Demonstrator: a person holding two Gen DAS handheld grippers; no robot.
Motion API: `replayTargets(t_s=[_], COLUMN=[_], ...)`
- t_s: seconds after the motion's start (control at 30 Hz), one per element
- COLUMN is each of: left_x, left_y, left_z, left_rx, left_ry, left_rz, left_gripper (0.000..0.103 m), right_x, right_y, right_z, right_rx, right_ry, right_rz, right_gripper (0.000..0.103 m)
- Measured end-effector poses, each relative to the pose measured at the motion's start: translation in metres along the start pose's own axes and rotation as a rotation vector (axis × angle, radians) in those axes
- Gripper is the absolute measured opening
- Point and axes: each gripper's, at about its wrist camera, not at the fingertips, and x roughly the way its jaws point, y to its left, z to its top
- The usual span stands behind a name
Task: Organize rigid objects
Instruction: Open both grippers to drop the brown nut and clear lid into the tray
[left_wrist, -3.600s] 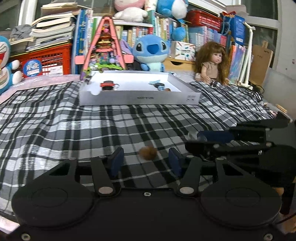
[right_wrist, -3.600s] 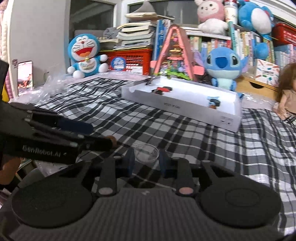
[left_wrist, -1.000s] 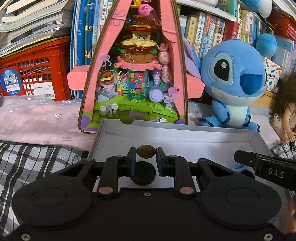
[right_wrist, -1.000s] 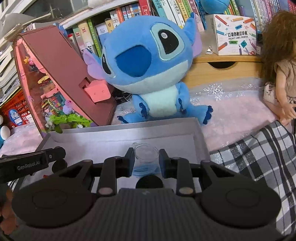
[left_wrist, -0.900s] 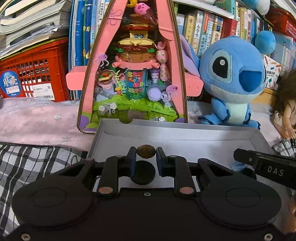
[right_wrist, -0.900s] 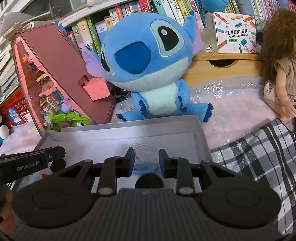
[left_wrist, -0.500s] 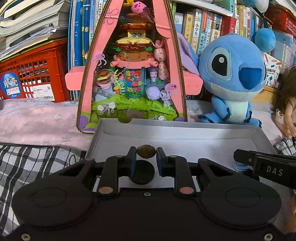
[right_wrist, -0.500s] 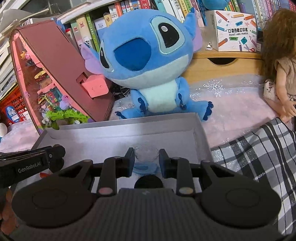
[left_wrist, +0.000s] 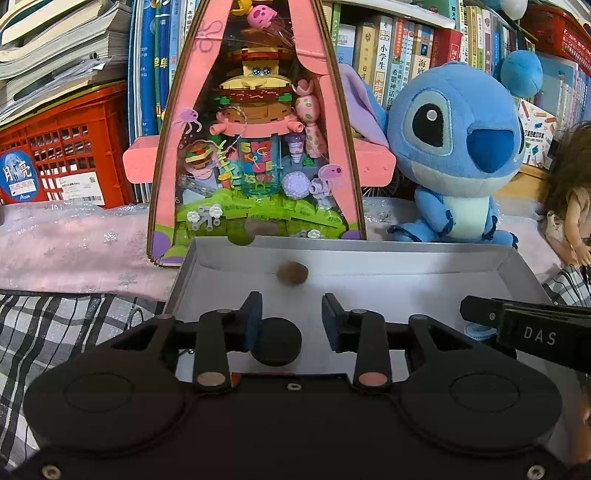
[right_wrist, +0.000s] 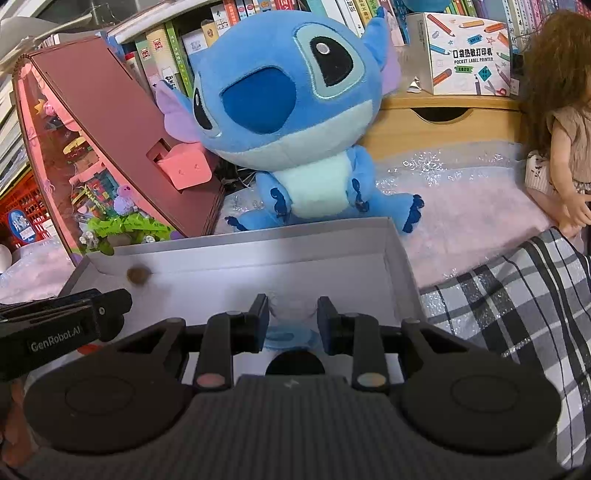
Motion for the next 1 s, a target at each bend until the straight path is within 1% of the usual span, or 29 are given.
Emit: replayTargets(t_s=[0.13, 0.2, 0.23, 0.3, 0.43, 0.5, 0.57, 0.67, 0.83, 1.0], left_x=[-0.001, -0.002, -0.003, -0.005, -0.012, -0.017, -0.022, -0.03, -0.042, -0.051], left_y=[-0.001, -0.001, -0.001, 0.0, 0.003, 0.003, 0.003, 0.002, 0.004, 0.001], left_z=[0.0, -0.001, 0.0, -0.001, -0.002, -0.003, -0.004, -0.007, -0.012, -0.017], left_rx=[-0.004, -0.001, -0.002, -0.009, -0.02, -0.019, -0.012, 0.002, 0.003, 0.009], left_ry=[-0.002, -0.001, 0.002, 0.006, -0.001, -0.006, -0.012, -0.024, -0.026, -0.034], left_rz=[0.0, 0.004, 0.007, 0.008, 0.006, -0.001, 0.002, 0.011, -0.003, 0.0], left_gripper=[0.039, 0.043, 0.046, 0.049, 0.053, 0.055, 0.062, 0.069, 0.071, 0.076], right_x=[0.0, -0.002, -0.004, -0.007, -0.014, -0.018, -0.022, -0.029, -0.038, -0.046], right_y=[0.0, 0.0, -0.001, -0.002, -0.004, -0.003, -0.002, -0.002, -0.002, -0.002], right_z=[0.0, 0.0, 0.0, 0.001, 0.002, 0.003, 0.002, 0.0, -0.004, -0.009], right_rx=[-0.002, 0.002, 0.005, 0.014, 0.031, 0.029, 0.025, 0.022, 0.013, 0.003], right_ry=[-0.003, -0.011, -0.019, -0.034, -0.051, -0.058, -0.067, -0.078, -0.089, -0.095], right_rz=[-0.003, -0.006, -0.004, -0.002, 0.005, 0.004, 0.004, 0.007, 0.004, 0.005], right_gripper=[0.038, 0.054, 0.056, 0.066, 0.07, 0.074, 0.075, 0.079, 0.081, 0.083])
